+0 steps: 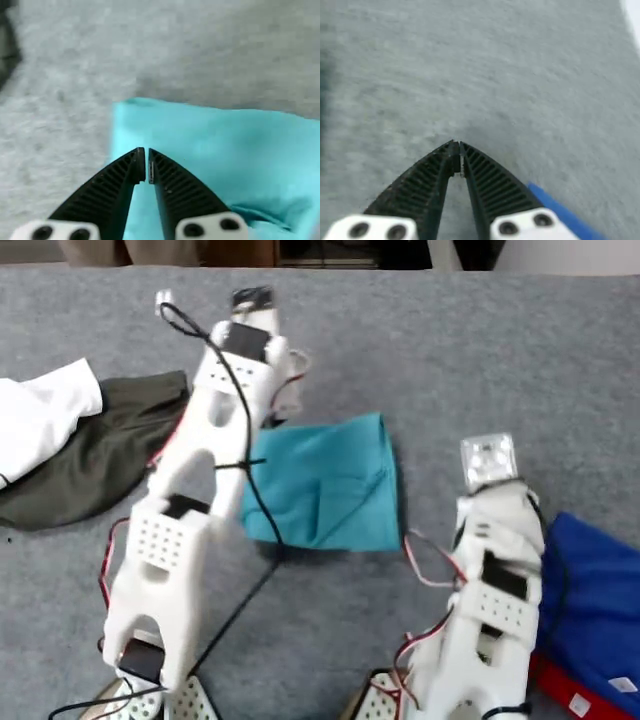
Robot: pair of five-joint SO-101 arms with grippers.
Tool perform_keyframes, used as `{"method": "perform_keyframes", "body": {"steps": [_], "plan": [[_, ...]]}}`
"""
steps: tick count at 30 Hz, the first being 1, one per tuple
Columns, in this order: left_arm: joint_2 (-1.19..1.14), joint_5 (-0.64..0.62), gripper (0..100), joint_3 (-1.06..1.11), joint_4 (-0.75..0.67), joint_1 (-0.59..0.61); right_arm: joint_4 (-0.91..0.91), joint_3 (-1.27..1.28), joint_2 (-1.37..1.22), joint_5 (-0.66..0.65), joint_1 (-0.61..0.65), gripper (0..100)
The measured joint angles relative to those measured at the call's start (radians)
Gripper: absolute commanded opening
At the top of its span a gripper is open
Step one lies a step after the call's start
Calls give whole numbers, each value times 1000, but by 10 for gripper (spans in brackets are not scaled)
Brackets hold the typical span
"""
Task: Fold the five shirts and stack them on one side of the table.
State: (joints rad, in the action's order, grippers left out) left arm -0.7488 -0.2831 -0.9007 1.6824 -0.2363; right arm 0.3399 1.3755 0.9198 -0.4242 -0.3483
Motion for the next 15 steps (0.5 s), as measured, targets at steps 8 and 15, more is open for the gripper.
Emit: {"method": "perform_keyframes", "body": {"steps": [8,15], "plan": [[0,129,19,121,0,173,434,-420,-75,-28,290,5],[2,256,19,140,29,399,624,-749,-482,-41,523,5]]}}
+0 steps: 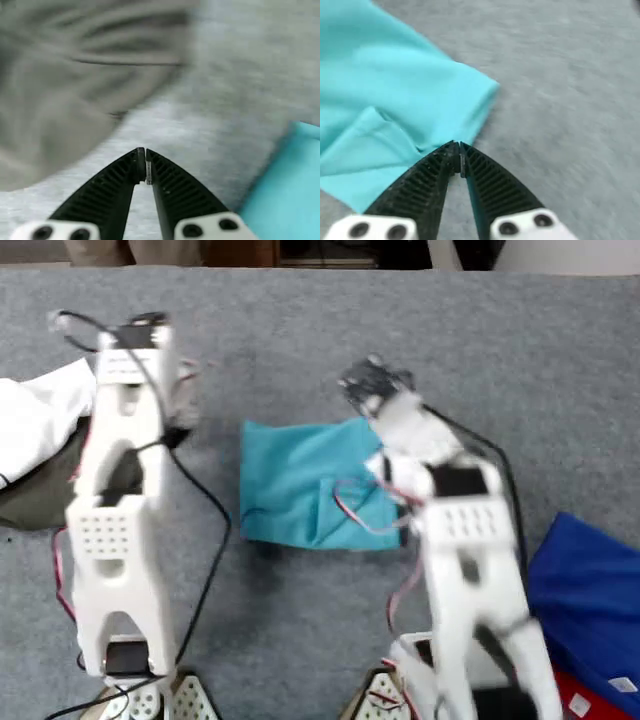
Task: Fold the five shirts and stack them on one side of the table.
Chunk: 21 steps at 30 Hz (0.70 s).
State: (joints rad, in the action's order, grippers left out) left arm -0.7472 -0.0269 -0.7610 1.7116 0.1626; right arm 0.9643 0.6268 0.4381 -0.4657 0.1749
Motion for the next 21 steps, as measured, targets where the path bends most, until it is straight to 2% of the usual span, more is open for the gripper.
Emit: {"method": "perform_keyframes", "body": {"steps": [5,12,15,21], "plan": [[0,132,20,77,-5,106,241,-394,-413,0,89,5],[84,218,20,376,-163,117,603,-950,-865,44,166,4],[244,244,20,583,-296,101,715,-1085,-967,44,203,4],[580,233,20,1100,-727,66,769,-1132,-1005,44,229,4]]}}
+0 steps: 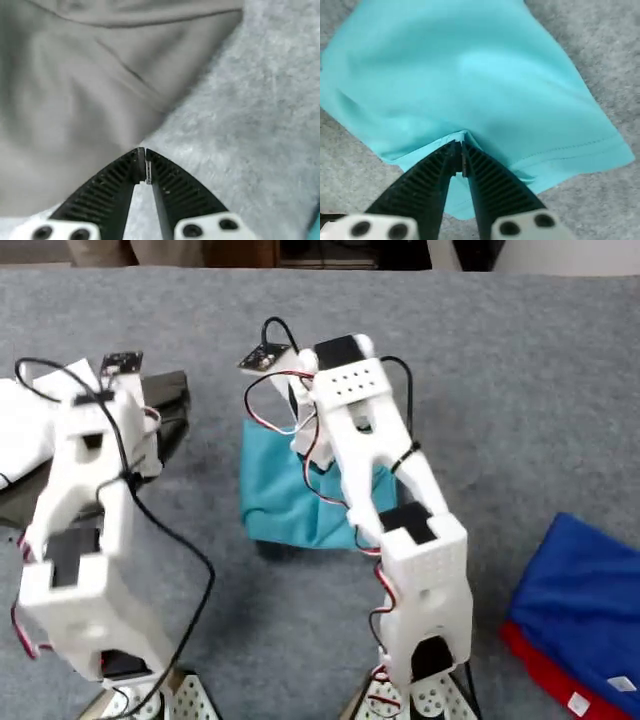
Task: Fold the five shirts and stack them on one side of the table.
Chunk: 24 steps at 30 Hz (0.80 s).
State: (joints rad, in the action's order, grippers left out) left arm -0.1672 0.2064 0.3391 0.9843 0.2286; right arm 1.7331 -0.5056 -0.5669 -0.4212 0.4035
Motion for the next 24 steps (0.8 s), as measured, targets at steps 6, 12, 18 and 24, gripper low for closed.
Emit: {"method": "perform_keyframes", "body": {"steps": [6,12,18,24], "plan": [[103,-28,20,244,-302,-12,-34,15,-2,0,0,4],[106,-28,20,249,-336,-12,-104,84,-2,0,11,4],[106,-28,20,262,-368,-12,-112,137,-2,0,18,4],[107,-28,20,265,-377,-12,-101,183,-2,0,18,4]]}}
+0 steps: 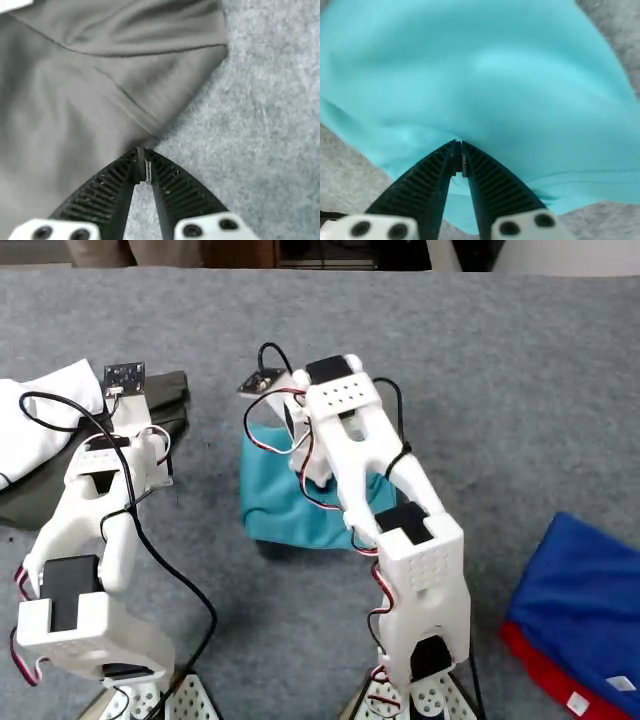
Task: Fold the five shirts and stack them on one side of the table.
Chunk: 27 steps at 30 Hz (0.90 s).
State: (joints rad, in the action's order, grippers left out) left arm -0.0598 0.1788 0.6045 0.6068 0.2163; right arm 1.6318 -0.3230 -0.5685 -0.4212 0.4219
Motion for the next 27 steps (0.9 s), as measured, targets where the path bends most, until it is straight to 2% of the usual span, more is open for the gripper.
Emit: {"method": "perform_keyframes", "body": {"steps": [10,16,20,23,27], "plan": [[0,0,20,0,0,0,46,46,11,-15,-72,4],[0,0,20,0,0,0,46,207,143,-52,-112,4],[0,0,20,0,0,0,-37,382,262,-72,-132,4],[0,0,20,0,0,0,-143,528,305,-109,-206,4],[0,0,20,0,0,0,-236,638,316,-164,-368,4]]}}
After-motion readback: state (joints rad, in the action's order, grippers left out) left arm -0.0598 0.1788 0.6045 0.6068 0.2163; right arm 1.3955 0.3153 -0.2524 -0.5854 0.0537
